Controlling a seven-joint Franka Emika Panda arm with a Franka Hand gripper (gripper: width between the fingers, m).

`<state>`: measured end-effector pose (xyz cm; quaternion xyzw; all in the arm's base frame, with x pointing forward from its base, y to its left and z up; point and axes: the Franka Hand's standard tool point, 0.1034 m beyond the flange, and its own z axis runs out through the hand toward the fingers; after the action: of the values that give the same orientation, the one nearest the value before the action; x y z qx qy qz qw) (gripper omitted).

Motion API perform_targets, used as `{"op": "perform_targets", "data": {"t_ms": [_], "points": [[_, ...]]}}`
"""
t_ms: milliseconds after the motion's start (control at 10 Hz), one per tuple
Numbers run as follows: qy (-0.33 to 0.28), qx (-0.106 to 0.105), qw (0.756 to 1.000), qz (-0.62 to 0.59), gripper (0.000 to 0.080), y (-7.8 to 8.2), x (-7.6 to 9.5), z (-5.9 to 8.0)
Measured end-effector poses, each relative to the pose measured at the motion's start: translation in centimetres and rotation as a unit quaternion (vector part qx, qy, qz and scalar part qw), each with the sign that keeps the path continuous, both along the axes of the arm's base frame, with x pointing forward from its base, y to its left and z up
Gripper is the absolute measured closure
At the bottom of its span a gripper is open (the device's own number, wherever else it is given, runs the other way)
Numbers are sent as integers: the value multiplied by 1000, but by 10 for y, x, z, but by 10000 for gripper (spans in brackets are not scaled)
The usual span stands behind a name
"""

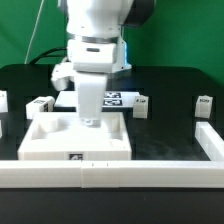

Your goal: Assemble one leg

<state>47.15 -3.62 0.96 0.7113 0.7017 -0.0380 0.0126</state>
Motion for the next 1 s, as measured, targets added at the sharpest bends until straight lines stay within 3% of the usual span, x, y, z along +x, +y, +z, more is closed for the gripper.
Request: {"op": "perform_targets", "data": {"t_ms": [400,1000], "points": [[-11,11,1000,-18,739,71,12,0],[-18,20,1000,-1,739,122,29,1]]}}
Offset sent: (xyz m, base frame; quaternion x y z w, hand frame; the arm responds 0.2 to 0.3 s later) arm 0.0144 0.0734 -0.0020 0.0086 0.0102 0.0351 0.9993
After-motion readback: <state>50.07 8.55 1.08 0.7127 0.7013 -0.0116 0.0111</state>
